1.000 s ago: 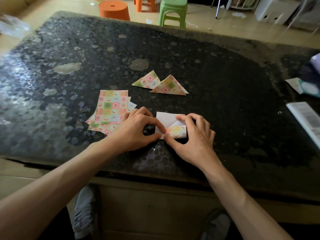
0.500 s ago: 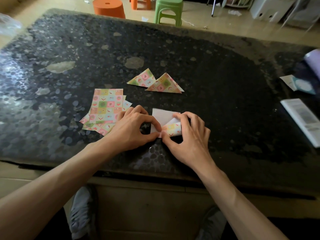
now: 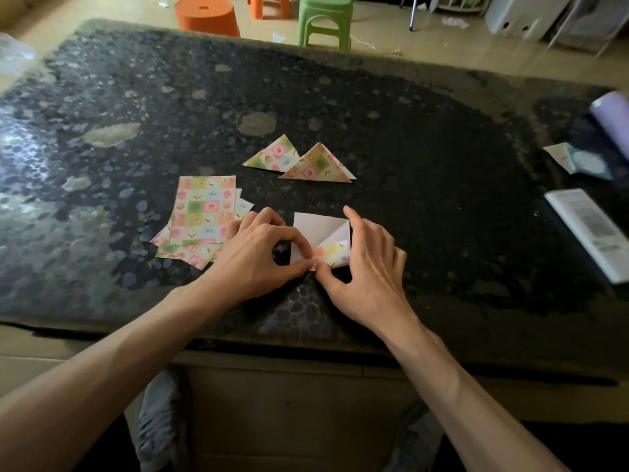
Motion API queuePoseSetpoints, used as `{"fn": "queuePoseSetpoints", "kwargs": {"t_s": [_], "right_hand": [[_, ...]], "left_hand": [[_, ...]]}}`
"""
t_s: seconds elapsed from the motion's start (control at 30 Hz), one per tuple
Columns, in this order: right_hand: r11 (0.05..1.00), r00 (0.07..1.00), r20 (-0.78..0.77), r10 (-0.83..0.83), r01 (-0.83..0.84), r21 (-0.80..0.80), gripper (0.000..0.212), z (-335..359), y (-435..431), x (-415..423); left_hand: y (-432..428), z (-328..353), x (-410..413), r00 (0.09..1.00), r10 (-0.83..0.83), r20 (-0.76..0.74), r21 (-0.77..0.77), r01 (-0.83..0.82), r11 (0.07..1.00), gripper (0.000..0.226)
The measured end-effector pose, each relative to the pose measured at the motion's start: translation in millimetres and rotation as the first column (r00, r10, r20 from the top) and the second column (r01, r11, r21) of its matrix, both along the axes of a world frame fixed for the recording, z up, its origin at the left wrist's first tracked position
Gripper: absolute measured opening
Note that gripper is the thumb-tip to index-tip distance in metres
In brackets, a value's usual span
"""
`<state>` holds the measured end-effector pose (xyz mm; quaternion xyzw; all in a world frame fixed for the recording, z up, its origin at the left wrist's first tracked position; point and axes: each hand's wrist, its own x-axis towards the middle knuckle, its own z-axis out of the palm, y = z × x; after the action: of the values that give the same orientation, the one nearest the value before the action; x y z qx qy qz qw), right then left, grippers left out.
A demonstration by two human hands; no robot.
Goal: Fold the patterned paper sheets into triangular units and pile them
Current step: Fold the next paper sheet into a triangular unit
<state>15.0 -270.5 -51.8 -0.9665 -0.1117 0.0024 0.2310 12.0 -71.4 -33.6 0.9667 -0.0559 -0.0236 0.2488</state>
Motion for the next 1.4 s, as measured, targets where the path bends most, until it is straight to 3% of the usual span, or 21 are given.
{"fn": "queuePoseSetpoints", "kwargs": {"t_s": [0.17,0.37,0.63,0.8,1.0,1.17,1.4], "right_hand": [[0.999,1.000,-0.005,0.015,-0.015,0.037,0.095,2,-3,-1],[1.000,0.999,0.020,0.025,-0.025,0.015,0.088,3,-3,-1],[0.995,0.992,-0.121,0.023,-0.011,0.098,0.095,8,-6,3],[0.998,0.996,-0.090,0.022,-0.016,0.064,0.092,9,-4,3],[0.993,0.980,-0.198,0.006,0.017,0.116,0.099,11,-8,8],[0.997,0.987,-0.159,0.022,-0.009,0.079,0.093,12,-6,6],[0.988,0.976,-0.218,-0.005,0.039,0.151,0.095,13,-8,8]], "left_hand": [[-3,-5,-3,0.999,0.027,0.033,-0.010,-0.027,1.000,0.032],[-5,-3,-1,0.999,0.037,0.020,-0.009,-0.036,0.999,0.028],[-10,-2,-3,0.998,0.068,0.013,0.005,-0.069,0.998,0.026],[-10,1,-2,0.997,0.070,0.019,0.005,-0.070,0.998,0.025],[-11,1,-3,0.997,0.071,0.003,0.007,-0.071,0.997,0.024],[-13,2,-5,0.996,0.088,0.019,0.013,-0.088,0.996,0.026],[-16,1,-5,0.993,0.113,0.013,0.008,-0.113,0.994,0.032]]}}
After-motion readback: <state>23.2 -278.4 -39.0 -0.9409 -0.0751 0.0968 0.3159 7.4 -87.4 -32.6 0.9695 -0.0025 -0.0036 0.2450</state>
